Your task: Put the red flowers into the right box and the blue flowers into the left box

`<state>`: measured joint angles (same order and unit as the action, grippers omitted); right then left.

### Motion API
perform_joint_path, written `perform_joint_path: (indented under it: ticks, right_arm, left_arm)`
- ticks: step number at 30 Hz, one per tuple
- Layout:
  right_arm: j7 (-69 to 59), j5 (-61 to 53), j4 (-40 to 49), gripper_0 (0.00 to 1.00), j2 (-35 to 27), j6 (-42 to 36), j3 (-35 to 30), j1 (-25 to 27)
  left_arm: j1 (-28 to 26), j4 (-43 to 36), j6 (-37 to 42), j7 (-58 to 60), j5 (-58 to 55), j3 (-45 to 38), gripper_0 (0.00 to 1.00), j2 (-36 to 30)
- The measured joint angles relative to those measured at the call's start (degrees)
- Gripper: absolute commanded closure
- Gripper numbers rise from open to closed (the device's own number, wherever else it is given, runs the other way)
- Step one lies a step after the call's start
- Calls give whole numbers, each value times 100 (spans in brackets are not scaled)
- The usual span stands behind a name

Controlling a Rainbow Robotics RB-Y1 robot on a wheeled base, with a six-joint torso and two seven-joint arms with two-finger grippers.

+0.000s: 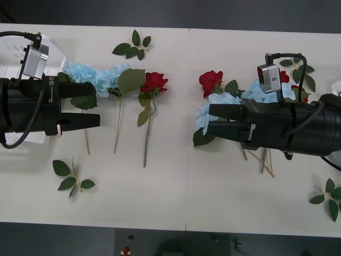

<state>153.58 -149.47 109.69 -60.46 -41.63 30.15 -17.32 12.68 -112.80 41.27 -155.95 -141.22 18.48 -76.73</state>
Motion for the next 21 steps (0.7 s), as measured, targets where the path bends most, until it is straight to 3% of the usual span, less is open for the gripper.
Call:
perform_joint_path:
  ticks: [6,13,17,21]
  right_arm:
    - [0,-38,-172,0,17,2,374,248]
    - [0,-351,-359,0,-325,434,391,120]
    - [0,-341,-359,0,-990,769,392,-127]
    - [-72,8,-433,0,-1700,857,392,-399]
  left_arm:
    - [-166,76,4,0,1,198,0,222]
    - [-339,472,44,0,26,26,0,792]
    - [44,1365,276,0,141,-65,0,1082]
    - [829,2626,655,1,863,120,0,1445]
